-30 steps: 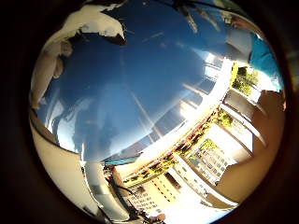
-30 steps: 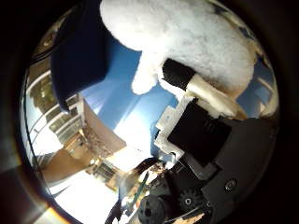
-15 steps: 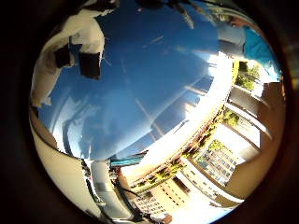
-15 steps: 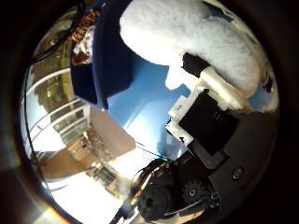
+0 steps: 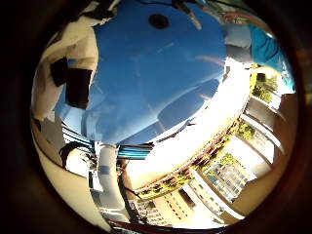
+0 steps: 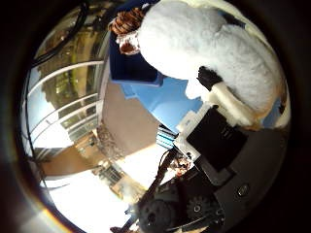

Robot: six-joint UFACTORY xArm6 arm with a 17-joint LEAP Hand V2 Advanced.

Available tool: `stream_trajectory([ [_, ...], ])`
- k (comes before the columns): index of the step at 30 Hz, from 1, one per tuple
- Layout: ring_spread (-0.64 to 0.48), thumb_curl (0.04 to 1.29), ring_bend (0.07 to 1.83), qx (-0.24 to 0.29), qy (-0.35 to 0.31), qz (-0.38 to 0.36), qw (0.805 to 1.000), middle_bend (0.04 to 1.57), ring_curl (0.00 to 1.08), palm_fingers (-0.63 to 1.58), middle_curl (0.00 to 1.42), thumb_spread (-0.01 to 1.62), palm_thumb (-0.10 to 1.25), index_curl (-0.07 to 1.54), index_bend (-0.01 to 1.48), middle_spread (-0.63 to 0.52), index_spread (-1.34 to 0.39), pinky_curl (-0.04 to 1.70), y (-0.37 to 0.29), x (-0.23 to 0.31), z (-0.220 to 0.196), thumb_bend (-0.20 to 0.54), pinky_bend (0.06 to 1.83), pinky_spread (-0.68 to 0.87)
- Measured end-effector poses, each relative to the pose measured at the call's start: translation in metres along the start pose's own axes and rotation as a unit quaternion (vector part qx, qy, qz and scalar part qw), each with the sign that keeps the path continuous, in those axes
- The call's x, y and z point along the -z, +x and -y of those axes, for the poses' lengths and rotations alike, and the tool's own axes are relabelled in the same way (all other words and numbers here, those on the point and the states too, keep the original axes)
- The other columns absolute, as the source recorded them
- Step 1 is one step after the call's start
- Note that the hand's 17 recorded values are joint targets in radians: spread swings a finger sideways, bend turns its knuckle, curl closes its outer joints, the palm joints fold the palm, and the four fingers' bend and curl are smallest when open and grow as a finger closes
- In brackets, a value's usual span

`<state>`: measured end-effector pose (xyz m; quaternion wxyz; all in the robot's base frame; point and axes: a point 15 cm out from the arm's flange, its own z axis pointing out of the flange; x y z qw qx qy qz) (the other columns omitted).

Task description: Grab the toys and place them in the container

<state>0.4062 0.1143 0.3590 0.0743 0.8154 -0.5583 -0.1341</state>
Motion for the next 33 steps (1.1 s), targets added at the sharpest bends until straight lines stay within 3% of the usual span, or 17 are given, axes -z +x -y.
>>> stream_trajectory([
  [4,-0.07,0.85,1.59,0.035,0.042,0.013,0.998,1.26,0.75,0.78,1.13,1.09,1.02,0.54,0.76,-0.24,-1.01,0.96,-0.040,0.036,0.005,-0.008,1.46,0.20],
  [10,-0.07,0.89,1.63,0.074,0.071,0.010,0.995,1.28,0.75,0.75,1.15,1.09,1.01,0.66,0.74,-0.24,-1.06,0.98,-0.088,0.033,0.030,-0.010,1.48,0.20],
  [16,-0.07,0.90,1.65,0.068,0.085,0.009,0.994,1.30,0.75,0.71,1.15,1.09,0.92,0.78,0.71,-0.24,-1.09,1.00,-0.111,0.007,0.074,-0.040,1.48,0.19],
  [22,-0.02,0.82,1.63,0.053,0.085,0.038,0.994,1.28,0.71,0.58,1.11,1.12,0.85,0.91,0.66,-0.23,-1.09,0.99,-0.127,-0.027,0.115,-0.034,1.38,0.20],
  [24,0.03,0.78,1.51,0.052,0.078,0.049,0.994,1.20,0.67,0.46,1.05,1.13,0.82,0.94,0.67,-0.21,-1.04,0.98,-0.131,-0.035,0.119,-0.041,1.31,0.21],
  [26,0.08,0.74,1.34,0.054,0.069,0.057,0.995,0.92,0.63,0.05,0.94,1.13,0.80,0.94,0.58,-0.17,-0.88,0.96,-0.134,-0.044,0.122,-0.036,1.23,0.24],
  [28,0.13,0.71,1.16,0.058,0.059,0.059,0.995,0.68,0.54,-0.17,0.80,1.13,0.80,0.90,0.52,-0.12,-0.76,0.89,-0.135,-0.055,0.125,-0.032,1.12,0.28],
  [30,0.16,0.68,0.97,0.068,0.053,0.058,0.995,0.49,0.45,-0.22,0.69,1.13,0.78,0.83,0.43,-0.07,-0.65,0.81,-0.137,-0.062,0.128,-0.034,1.01,0.32],
  [33,0.19,0.65,0.80,0.088,0.054,0.056,0.993,0.35,0.37,-0.19,0.59,1.11,0.78,0.73,0.30,-0.03,-0.57,0.74,-0.144,-0.070,0.134,-0.032,0.89,0.36],
])
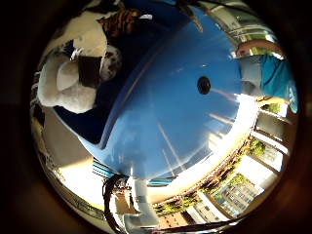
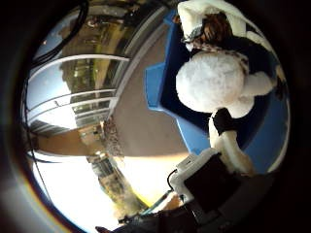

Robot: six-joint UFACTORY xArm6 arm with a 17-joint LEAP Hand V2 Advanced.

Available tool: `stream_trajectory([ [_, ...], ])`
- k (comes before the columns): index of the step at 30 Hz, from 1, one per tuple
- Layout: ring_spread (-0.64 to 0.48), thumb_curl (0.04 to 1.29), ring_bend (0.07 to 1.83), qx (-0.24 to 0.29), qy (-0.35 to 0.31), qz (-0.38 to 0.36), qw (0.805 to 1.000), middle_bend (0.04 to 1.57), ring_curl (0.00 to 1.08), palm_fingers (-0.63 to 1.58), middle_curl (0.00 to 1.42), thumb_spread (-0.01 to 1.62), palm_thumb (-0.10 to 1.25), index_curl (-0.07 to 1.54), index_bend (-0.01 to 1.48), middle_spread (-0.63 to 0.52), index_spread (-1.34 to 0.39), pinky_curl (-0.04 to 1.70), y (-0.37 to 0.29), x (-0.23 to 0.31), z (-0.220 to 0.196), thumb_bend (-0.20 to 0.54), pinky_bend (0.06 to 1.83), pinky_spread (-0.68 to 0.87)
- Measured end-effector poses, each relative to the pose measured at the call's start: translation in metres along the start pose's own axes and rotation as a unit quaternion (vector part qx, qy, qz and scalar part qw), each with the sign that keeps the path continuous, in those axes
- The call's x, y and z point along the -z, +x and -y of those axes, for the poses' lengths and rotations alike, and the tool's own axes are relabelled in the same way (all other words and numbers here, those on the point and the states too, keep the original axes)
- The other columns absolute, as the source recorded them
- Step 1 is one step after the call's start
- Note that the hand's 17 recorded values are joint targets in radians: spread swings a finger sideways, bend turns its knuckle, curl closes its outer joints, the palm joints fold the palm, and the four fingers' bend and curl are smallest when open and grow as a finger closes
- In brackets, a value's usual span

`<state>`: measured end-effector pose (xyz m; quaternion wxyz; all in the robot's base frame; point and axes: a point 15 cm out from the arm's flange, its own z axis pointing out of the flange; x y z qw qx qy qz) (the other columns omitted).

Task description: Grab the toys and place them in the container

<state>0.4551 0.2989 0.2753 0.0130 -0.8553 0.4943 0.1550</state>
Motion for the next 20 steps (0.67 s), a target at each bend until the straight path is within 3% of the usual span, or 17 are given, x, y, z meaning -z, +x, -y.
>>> stream_trajectory([
  [5,0.23,0.61,0.60,0.020,-0.003,-0.001,1.000,0.19,0.30,-0.14,0.48,1.09,0.78,0.58,0.15,0.02,-0.51,0.62,-0.003,-0.006,0.002,-0.031,0.72,0.39],
  [11,0.25,0.57,0.48,0.021,0.014,-0.001,1.000,0.15,0.27,-0.09,0.40,1.08,0.77,0.46,0.15,0.04,-0.46,0.52,0.001,0.024,-0.009,-0.030,0.58,0.41],
  [16,0.26,0.55,0.42,0.028,0.024,-0.003,0.999,0.15,0.27,-0.06,0.36,1.09,0.77,0.41,0.17,0.04,-0.43,0.47,-0.010,0.081,-0.054,-0.027,0.50,0.41],
  [20,0.26,0.54,0.37,0.024,-0.005,-0.005,1.000,0.15,0.27,-0.03,0.33,1.11,0.76,0.40,0.20,0.04,-0.39,0.42,-0.010,0.119,-0.116,-0.028,0.42,0.40],
])
